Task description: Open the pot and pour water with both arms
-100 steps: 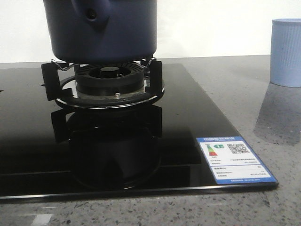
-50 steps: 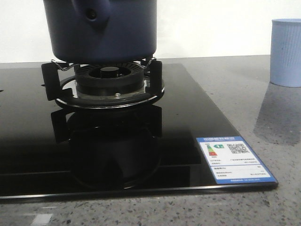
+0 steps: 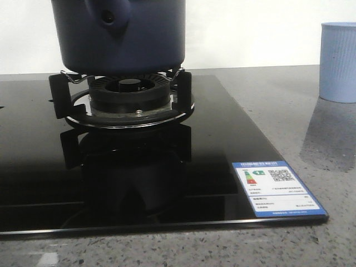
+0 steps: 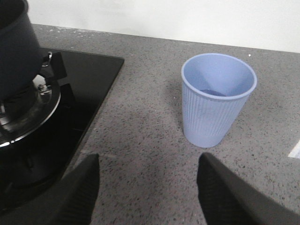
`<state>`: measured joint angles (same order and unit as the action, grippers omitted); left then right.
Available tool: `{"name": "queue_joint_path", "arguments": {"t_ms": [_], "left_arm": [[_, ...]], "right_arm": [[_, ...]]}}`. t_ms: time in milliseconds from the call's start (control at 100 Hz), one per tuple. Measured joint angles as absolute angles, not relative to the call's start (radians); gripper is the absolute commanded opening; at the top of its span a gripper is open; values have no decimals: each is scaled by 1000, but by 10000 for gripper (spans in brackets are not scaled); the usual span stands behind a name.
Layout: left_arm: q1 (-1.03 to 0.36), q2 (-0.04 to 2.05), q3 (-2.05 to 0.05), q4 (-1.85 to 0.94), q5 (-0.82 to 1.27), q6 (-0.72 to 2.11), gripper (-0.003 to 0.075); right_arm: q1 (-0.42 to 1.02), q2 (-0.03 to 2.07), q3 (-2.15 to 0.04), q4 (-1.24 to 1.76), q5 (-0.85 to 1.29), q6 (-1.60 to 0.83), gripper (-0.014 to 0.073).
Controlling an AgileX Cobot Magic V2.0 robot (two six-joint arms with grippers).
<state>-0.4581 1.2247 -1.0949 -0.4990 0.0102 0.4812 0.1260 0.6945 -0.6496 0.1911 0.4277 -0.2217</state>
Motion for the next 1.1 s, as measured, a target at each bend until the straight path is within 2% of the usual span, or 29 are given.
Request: {"name": "queue_joint_path", "arguments": {"t_ms": [310, 630, 1100], "left_arm": [[-303, 1057, -1095, -497, 92, 481, 316], [-278, 1002, -1095, -497, 108, 481, 316], [-278, 1002, -1095, -497, 121, 481, 316]], "right_arm": [[126, 855, -521, 190, 145, -222, 411], [122, 1002, -495, 201, -122, -222, 411], [67, 1148, -495, 213, -185, -220, 411]]}}
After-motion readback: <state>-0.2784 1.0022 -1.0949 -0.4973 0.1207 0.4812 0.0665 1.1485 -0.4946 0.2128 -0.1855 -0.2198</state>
